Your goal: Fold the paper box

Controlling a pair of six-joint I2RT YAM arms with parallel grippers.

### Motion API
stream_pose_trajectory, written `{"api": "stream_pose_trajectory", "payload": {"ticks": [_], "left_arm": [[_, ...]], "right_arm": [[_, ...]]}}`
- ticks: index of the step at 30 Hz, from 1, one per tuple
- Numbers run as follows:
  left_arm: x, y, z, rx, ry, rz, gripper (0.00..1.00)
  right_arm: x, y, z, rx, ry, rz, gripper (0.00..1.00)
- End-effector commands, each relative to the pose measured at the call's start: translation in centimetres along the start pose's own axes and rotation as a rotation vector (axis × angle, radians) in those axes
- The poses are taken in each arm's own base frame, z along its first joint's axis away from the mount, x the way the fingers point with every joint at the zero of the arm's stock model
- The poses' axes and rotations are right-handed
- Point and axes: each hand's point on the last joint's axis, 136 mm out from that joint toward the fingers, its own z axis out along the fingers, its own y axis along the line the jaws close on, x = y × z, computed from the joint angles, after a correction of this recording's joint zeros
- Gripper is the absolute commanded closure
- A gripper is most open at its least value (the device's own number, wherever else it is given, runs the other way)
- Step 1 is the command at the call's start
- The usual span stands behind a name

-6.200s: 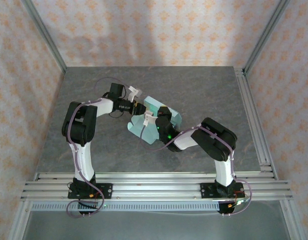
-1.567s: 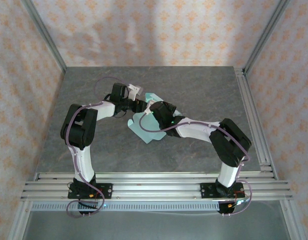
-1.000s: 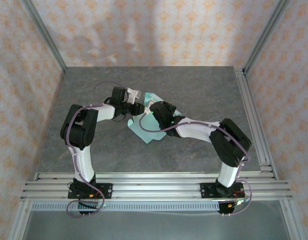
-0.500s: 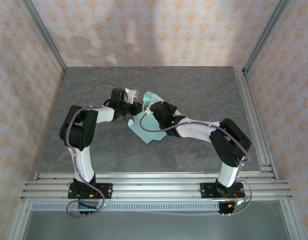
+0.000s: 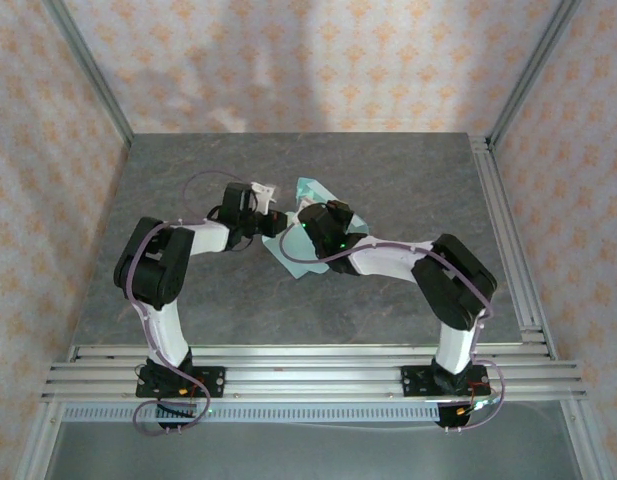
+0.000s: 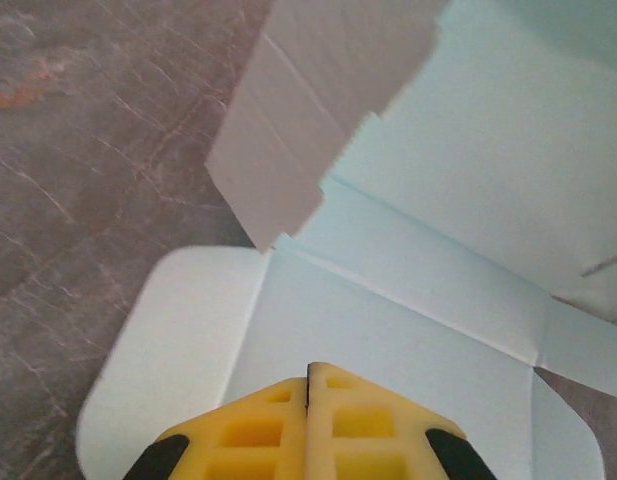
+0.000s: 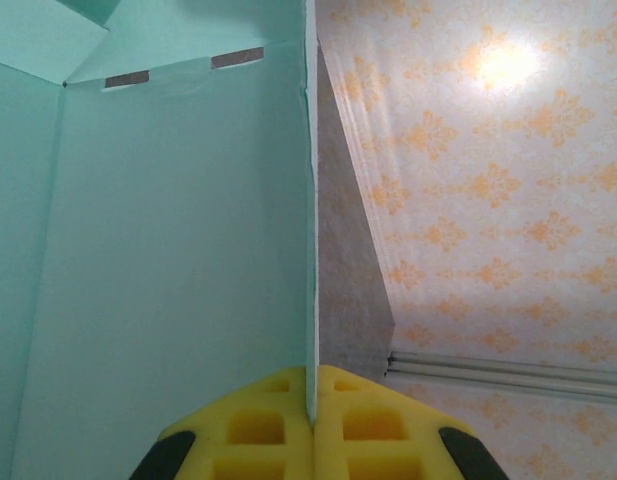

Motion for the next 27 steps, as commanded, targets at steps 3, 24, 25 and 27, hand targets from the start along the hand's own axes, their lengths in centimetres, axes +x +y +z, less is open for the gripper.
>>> {"api": "stream_pose_trajectory", "payload": {"ticks": [3,24,25,27], "left_arm": [[-1.7,0.5,-1.0,-0.057,-0.098,-0.016,0.87],[-6.1,0.6,-11.2,-0.268,-0.277,-0.145,0.38],[-6.1,0.4,-11.3,-0.269,-0.278,-0.141,0.38],[-6.3,0.0,-11.5,-0.267,-0.276,-0.130,0.38]], "right_arm": [[-0.9,-0.9,-0.3,0.067,-0.065,0.000,1.00],[1.7,5.7,-0.4,-0.887,0.255,0.952,1.00],[1.7,6.2,-0.4,-0.936,0.261,0.981,1.00],[2.0,6.8,0.0,-0.999,0.286,1.022,1.00]]}}
